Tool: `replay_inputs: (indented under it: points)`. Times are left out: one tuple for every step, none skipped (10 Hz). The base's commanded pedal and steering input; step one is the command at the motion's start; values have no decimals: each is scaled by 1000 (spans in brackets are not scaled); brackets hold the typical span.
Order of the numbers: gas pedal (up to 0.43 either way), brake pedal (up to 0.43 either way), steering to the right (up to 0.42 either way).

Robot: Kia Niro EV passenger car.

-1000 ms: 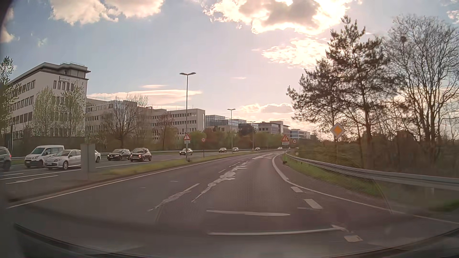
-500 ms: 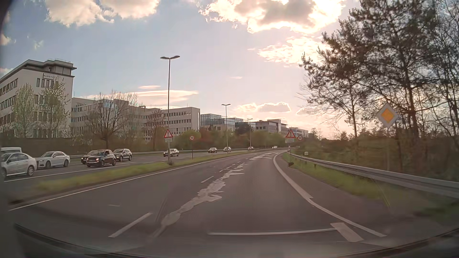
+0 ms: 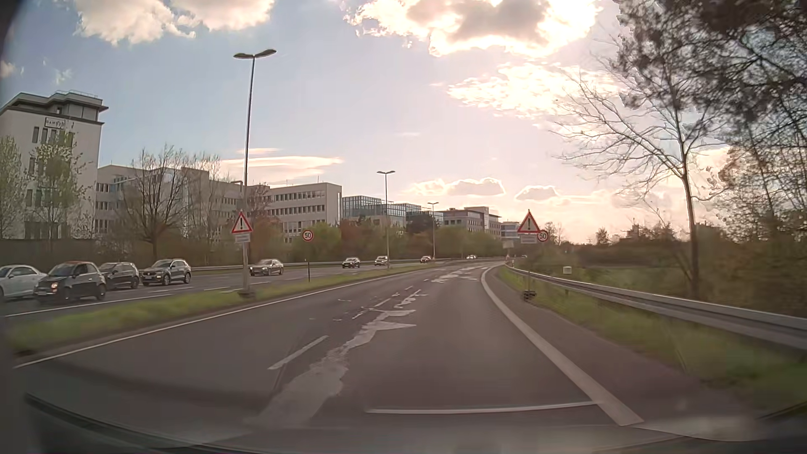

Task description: Follow the waypoints while adhering to traffic rules and regulations

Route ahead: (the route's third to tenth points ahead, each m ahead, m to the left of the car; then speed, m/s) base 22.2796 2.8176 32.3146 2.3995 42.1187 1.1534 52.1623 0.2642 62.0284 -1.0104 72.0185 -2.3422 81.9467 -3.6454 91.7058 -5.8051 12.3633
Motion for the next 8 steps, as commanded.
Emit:
replay_inputs:
  points:
    - [0,0,15]
    - [0,0,16]
    - [0,0,15]
    - [0,0,15]
    - [0,0,12]
    - [0,0,11]
    - [0,0,11]
    - [0,0,10]
